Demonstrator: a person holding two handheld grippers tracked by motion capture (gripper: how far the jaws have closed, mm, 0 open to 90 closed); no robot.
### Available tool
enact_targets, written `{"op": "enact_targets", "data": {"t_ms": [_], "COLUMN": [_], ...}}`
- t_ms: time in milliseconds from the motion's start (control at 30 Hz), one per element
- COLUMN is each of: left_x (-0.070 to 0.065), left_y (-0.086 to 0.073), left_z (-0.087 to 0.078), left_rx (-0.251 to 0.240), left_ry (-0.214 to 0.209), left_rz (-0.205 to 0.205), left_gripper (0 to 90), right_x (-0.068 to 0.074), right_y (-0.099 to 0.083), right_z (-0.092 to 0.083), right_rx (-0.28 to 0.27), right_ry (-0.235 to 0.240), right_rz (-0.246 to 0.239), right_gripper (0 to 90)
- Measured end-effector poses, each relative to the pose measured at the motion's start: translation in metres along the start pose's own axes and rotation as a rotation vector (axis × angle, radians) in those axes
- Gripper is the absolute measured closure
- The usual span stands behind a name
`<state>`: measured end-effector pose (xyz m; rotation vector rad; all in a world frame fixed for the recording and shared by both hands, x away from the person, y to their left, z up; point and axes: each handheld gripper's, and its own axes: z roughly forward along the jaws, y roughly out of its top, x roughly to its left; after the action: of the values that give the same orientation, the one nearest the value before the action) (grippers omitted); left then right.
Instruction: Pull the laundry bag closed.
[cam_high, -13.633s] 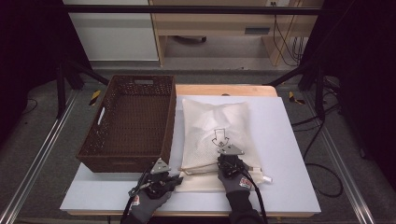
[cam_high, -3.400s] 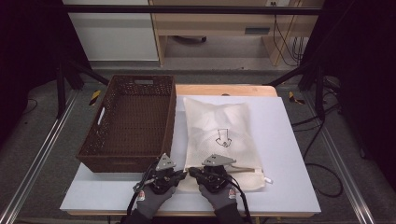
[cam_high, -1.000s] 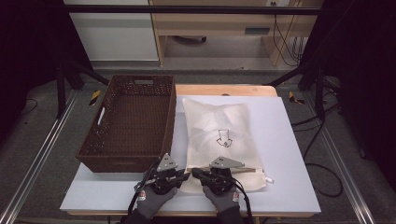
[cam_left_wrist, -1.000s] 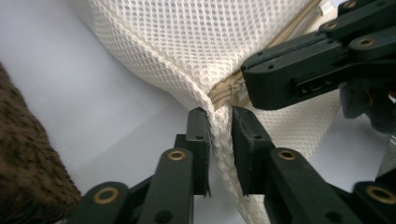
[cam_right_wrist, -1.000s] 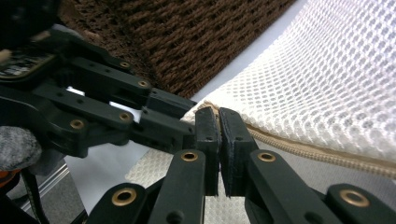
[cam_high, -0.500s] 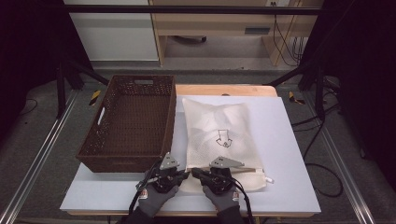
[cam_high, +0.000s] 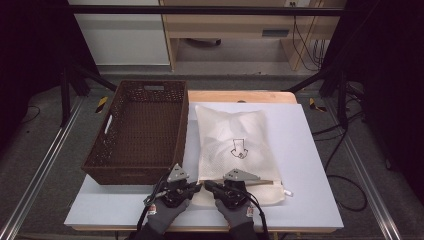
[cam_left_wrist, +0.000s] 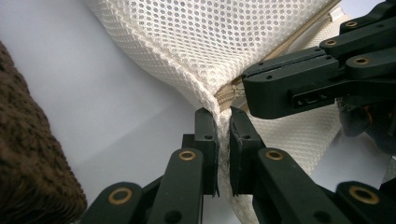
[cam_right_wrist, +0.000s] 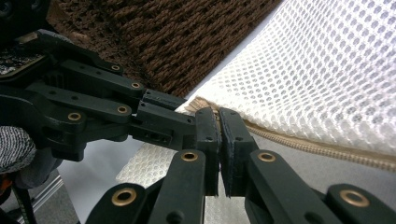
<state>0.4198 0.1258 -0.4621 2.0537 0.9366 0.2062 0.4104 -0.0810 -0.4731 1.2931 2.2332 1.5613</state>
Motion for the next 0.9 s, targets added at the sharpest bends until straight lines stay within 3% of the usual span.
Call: {"op": "enact_targets", "data": {"t_ms": [200, 367, 633, 767, 900], "left_x": [-0.0033, -0.0039, -0.0071, -0.0022, -0.0046], "left_y": [-0.0005, -0.0013, -0.0038, -0.0011, -0.0032], "left_z": [0.0, -0.001, 0.0001, -0.0034, -0.0018], "left_rx": [0.003, -0.009, -0.014, -0.036, -0.031], "left_ry": [0.035, 0.04, 0.04, 0.019, 0.024], "left_rz": [0.006, 0.003, 0.022, -0.013, -0.003], "left_gripper": [84.8, 85.0, 85.1, 85.1, 85.1], "right_x": [-0.0003, 0.0015, -0.0034, -0.0023, 0.0005], "right_y": [-0.0016, -0.0022, 0.001, -0.002, -0.0058], "right_z": [0.0012, 0.0003, -0.0001, -0.0015, -0.0018], "right_rx": [-0.001, -0.011, -0.008, -0.013, -0.023], "right_ry": [-0.002, -0.009, -0.011, 0.001, -0.008], "right_rz": [0.014, 0.022, 0.018, 0.036, 0.054], "right_gripper": [87.4, 87.4, 87.2, 87.5, 87.5]}}
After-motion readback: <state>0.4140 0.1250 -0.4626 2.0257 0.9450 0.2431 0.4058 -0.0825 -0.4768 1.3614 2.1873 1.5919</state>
